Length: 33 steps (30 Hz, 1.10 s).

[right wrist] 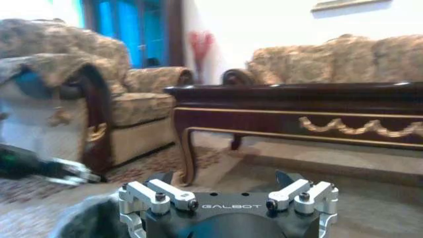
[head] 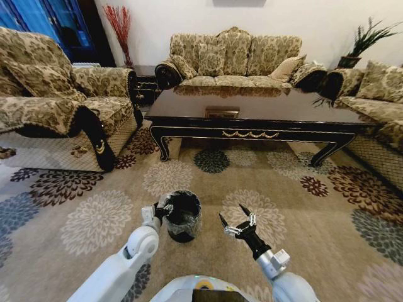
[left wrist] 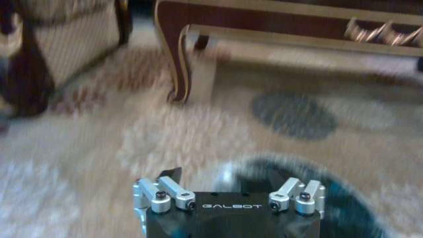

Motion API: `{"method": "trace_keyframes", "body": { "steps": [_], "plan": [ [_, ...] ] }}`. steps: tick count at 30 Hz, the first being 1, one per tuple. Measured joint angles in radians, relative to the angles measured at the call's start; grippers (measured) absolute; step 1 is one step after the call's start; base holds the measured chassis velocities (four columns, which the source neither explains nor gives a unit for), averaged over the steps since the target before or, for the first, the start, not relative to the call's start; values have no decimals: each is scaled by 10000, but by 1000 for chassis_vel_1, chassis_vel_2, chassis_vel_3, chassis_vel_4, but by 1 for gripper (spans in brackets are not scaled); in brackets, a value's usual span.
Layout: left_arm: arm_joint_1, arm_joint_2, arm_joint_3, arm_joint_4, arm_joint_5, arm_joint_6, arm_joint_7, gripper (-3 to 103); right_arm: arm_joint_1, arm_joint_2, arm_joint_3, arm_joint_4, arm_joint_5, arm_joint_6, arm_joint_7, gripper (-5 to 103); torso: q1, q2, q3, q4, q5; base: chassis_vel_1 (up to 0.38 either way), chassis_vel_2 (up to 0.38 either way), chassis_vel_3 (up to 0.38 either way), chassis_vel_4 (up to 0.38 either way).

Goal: Move to the front of the table and pick up the trash from the floor, then place it into the trash bin.

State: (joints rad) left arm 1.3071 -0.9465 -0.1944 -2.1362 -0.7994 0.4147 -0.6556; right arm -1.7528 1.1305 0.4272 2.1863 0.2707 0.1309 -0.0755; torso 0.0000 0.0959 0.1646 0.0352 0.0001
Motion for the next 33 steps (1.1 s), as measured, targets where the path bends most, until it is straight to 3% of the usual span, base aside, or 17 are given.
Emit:
{"method": "trace_keyframes", "body": {
  "steps": [2,4,5,6,9,10,12,14,15,17,18,23,33],
  "plan": [
    [2,40,-45,-53,87,-72,89,89,-39,73,99,11,-13,27,38,100,0,0,0,-2,0,0,0,0,0],
    [509,87,-855,-762,593,-487,609,98,-65,478,820,12,-412,195,314,100,0,0,1,-9,-1,0,0,0,0],
    [1018,7,-1424,-1205,774,-599,953,99,-49,553,1168,-10,-516,259,423,100,0,0,0,-6,1,0,0,0,0],
    [1018,7,-1424,-1205,774,-599,953,99,-49,553,1168,-10,-516,259,423,100,0,0,0,-6,1,0,0,0,0],
    [2600,-348,-2972,-1782,2054,-1371,2192,100,-55,527,2123,-204,-392,457,584,100,0,0,-1,2,0,0,0,0,0],
    [2600,-348,-2972,-1782,2054,-1371,2192,100,-55,527,2123,-204,-392,457,584,100,0,0,-1,2,0,0,0,0,0],
    [3946,-791,-4094,-1940,3087,-2146,3177,100,-103,464,2696,-385,-320,555,684,100,0,0,0,2,-2,0,0,0,0],
    [4351,-943,-4368,-2040,3295,-2351,3461,100,-133,463,2835,-434,-317,590,709,100,0,0,0,0,-2,0,0,0,0],
    [5262,-1303,-4912,-2297,3690,-2947,4119,100,-179,480,3066,-510,-227,658,751,100,0,0,0,3,1,0,0,0,0],
    [5604,-1456,-5105,-2383,3858,-3277,4390,100,-185,492,3142,-538,-165,684,765,100,0,1,-1,2,1,0,0,0,0],
    [6202,-1774,-5417,-2463,4265,-4158,4907,100,-179,512,3330,-596,-15,754,782,100,0,1,-2,3,2,0,0,0,0],
    [6745,-2101,-5641,-2337,4513,-5203,5315,100,-273,556,3496,-596,210,934,803,100,0,0,0,-1,2,0,0,0,0],
    [6561,-2057,-5632,-2147,3972,-5272,5107,100,-433,674,3638,-589,375,1267,443,100,0,0,0,-2,-1,0,0,0,0]
  ]
}}
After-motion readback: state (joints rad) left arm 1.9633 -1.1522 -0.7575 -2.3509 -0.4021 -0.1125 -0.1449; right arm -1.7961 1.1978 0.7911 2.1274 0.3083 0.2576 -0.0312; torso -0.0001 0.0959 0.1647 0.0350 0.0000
